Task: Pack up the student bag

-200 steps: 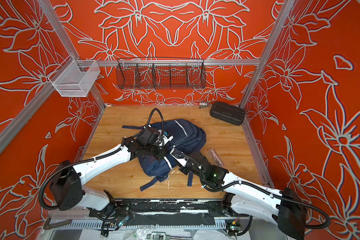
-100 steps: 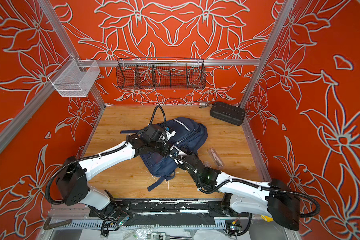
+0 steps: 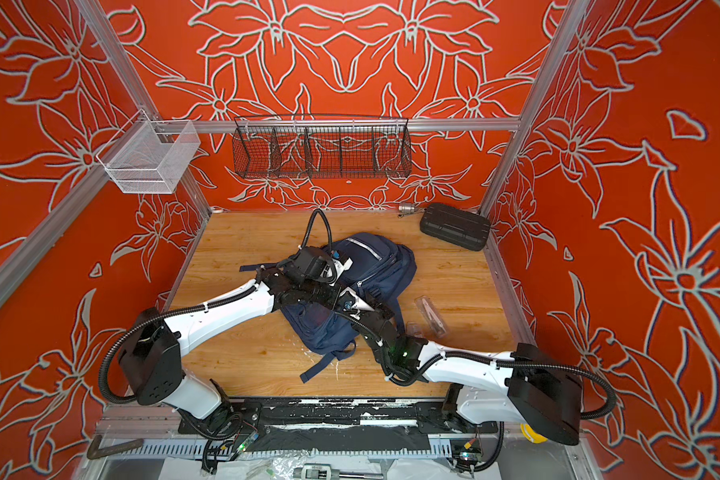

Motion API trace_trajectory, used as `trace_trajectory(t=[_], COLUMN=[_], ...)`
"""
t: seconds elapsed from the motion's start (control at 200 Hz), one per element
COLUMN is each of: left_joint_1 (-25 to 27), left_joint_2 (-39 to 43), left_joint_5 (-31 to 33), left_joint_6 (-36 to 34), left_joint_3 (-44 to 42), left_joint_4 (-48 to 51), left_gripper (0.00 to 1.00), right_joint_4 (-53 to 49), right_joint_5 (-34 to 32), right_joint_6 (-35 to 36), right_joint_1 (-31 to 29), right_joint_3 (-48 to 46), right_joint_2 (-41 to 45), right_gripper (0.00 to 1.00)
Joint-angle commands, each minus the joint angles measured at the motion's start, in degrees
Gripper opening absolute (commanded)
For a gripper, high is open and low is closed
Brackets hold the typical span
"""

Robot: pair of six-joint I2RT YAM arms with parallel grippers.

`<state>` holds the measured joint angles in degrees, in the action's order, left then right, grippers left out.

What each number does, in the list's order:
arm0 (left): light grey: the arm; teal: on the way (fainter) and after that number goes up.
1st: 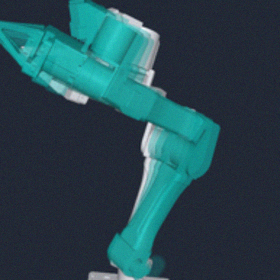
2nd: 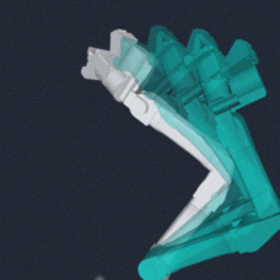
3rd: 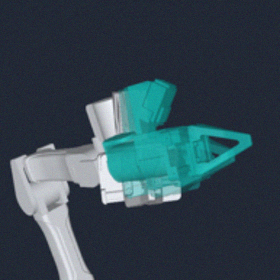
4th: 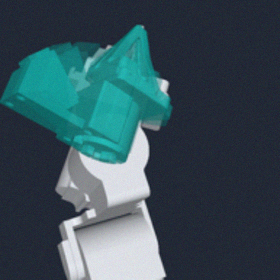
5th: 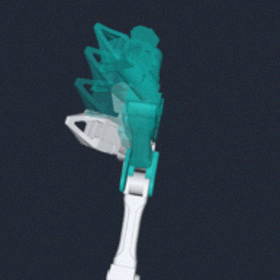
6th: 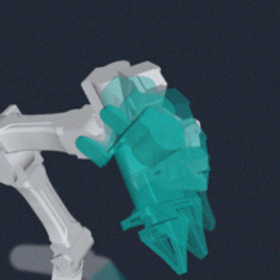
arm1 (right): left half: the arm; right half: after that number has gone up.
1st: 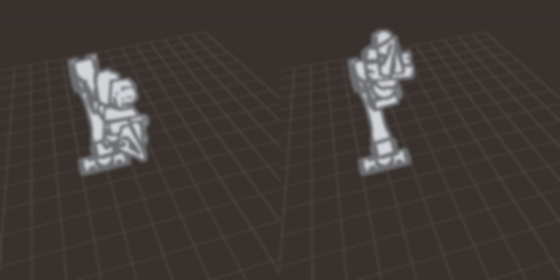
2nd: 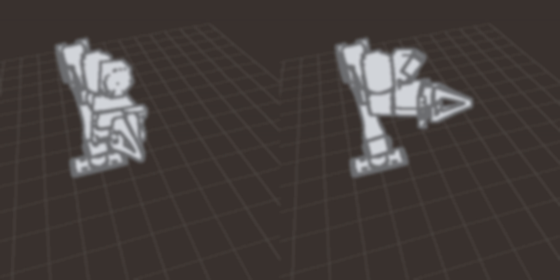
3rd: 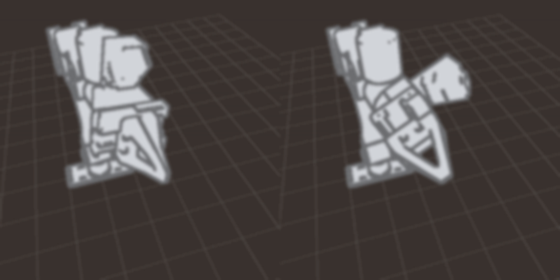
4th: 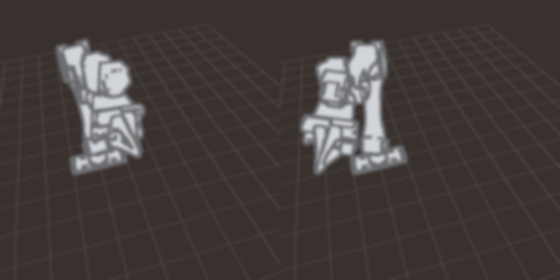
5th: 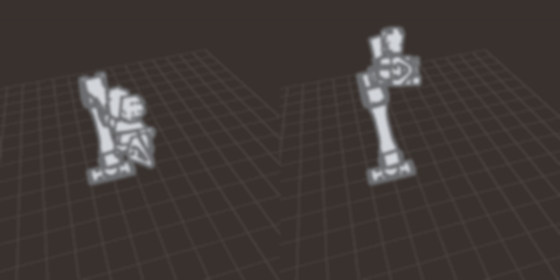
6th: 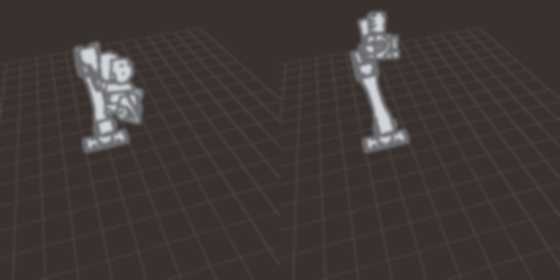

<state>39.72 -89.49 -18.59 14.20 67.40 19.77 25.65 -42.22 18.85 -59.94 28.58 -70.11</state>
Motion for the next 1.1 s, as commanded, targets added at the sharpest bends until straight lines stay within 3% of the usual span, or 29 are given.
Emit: trace_trajectory(t=[0.0, 0.185, 0.385, 0.45, 0.535, 0.641, 0.711, 0.806, 1.096], left_joint_1=[0.9, 0.9, 0.9, 0.9, 0.9, 0.8, 0.8, 0.8, 0.8], left_joint_2=[1.8, 1.6, 1.7, 2.2, 3.1, 4.4, 5.3, 6.4, 8.7], left_joint_5=[-4.9, -5.7, -5.0, -4.2, -2.7, -1.7, -1.3, -0.6, 1.4], left_joint_6=[0.5, 0.6, 0.0, -0.7, -2.3, -4.6, -6.2, -8.0, -12.8], left_joint_3=[1.5, 1.2, 1.4, 1.3, 1.4, 1.2, 0.6, -0.3, -1.6], left_joint_4=[-6.6, -6.9, -5.9, -5.2, -3.6, -1.4, -0.4, 0.7, 4.4], left_gripper=[0.00, 0.00, 0.00, 0.00, 0.00, 0.00, 0.00, 0.00, 0.00], right_joint_4=[3.9, 8.8, 6.6, 5.6, 2.4, -3.8, -5.3, -6.9, -3.5], right_joint_5=[-4.1, -6.3, -6.3, -5.3, 0.6, 15.9, 24.5, 32.0, 46.0], right_joint_6=[-0.9, -0.7, -2.7, -4.1, -8.4, -16.6, -18.0, -18.6, -22.2], right_joint_1=[0.1, 0.1, 0.1, 0.3, 2.2, 8.6, 11.7, 14.2, 19.1], right_joint_3=[2.1, 2.7, 3.9, 2.9, 0.8, -1.0, -2.0, -1.6, -1.7], right_joint_2=[-2.3, -6.1, -6.5, -4.6, -0.3, 5.6, 8.0, 8.9, 6.4], right_gripper=[0.31, 0.27, 0.03, 0.00, 0.00, 0.00, 0.00, 0.00, 0.00])
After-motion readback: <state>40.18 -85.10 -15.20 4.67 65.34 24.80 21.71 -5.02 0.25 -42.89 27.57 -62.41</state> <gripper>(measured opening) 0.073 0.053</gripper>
